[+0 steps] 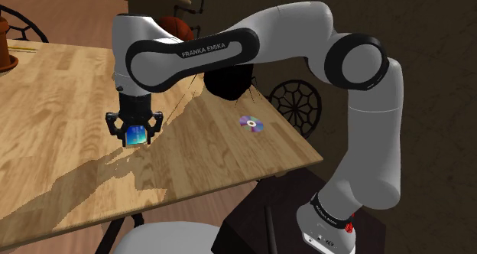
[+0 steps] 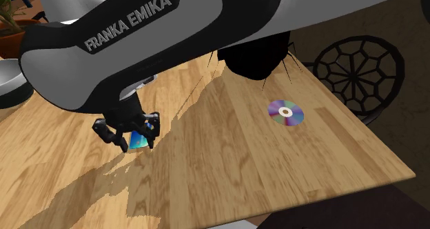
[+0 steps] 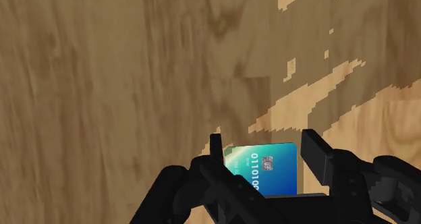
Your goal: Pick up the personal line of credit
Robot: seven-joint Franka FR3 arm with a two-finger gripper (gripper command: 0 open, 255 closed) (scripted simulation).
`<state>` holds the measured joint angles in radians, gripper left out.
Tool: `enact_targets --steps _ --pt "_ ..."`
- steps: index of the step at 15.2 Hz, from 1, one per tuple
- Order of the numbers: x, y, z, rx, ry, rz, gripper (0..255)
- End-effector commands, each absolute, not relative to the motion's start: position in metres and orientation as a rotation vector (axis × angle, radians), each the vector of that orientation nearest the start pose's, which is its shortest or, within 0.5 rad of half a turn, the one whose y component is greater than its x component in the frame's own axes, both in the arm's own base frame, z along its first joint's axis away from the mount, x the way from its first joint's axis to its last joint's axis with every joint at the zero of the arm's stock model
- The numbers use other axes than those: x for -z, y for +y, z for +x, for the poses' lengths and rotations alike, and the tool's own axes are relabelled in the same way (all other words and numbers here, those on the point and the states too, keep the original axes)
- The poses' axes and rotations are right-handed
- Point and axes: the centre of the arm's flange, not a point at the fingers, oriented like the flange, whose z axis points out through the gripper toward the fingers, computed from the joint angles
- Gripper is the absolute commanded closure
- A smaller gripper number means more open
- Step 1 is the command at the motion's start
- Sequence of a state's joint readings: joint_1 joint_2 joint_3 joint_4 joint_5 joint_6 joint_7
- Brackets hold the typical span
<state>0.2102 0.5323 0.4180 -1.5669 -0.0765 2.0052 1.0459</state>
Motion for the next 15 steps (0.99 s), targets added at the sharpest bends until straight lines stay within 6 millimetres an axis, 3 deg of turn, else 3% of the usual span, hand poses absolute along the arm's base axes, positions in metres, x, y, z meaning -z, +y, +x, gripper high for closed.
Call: enact_targets --steps 1,9,15 --pt "-0.350 0.365 0.577 -0.210 0.657 -3.005 255" --pt "-0.350 0.364 0.577 -0.210 0.657 -3.005 255" --pt "-0.382 0.364 0.577 -0.210 0.657 -3.005 255"
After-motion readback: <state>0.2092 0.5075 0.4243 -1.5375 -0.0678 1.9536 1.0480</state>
